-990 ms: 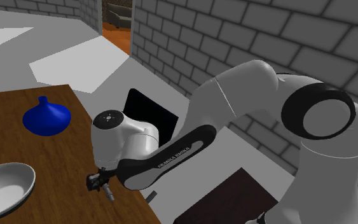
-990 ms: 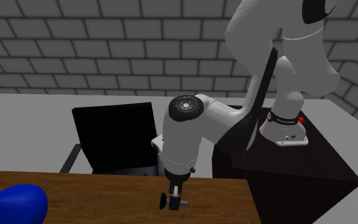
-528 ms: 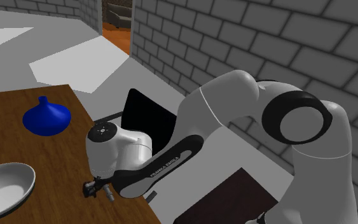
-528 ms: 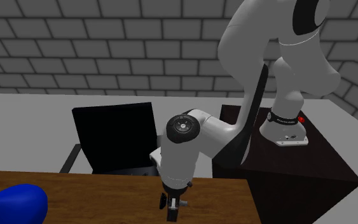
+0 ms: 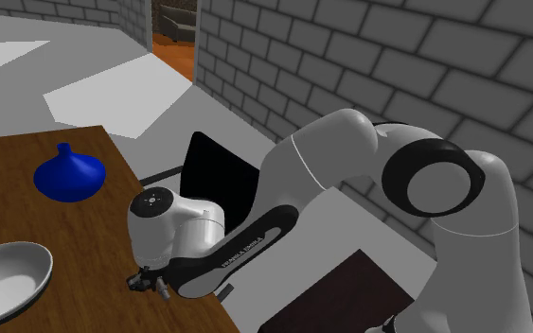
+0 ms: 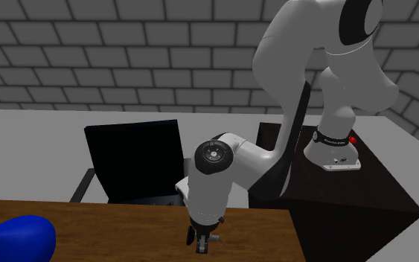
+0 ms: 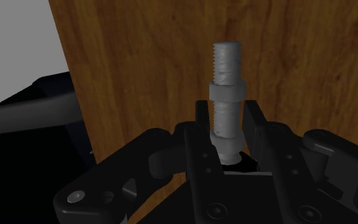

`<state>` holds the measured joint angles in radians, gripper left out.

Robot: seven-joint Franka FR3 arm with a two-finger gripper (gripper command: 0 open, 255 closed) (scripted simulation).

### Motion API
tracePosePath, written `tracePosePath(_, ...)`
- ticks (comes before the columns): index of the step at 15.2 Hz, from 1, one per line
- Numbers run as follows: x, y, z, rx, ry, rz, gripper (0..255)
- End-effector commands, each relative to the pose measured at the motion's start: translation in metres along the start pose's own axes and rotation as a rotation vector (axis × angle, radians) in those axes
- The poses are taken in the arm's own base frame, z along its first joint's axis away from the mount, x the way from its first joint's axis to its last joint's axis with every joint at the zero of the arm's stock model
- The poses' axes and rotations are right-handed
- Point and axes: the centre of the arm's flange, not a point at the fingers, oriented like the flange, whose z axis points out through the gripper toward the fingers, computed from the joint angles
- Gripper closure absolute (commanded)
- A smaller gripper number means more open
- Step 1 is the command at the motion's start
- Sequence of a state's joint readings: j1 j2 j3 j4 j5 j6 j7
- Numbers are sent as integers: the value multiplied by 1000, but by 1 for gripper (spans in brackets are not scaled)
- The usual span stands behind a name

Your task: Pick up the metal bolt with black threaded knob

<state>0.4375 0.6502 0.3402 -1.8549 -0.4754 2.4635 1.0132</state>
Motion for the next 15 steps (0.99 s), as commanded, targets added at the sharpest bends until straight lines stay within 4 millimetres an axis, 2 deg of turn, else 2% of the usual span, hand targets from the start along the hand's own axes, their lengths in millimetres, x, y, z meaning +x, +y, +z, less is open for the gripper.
tracePosePath(1, 0, 0, 1, -1, -1, 0, 255)
tracePosePath(5, 0, 1, 1, -1, -1, 0, 255)
tracePosePath(15, 5, 3, -52, -1, -1, 0, 255)
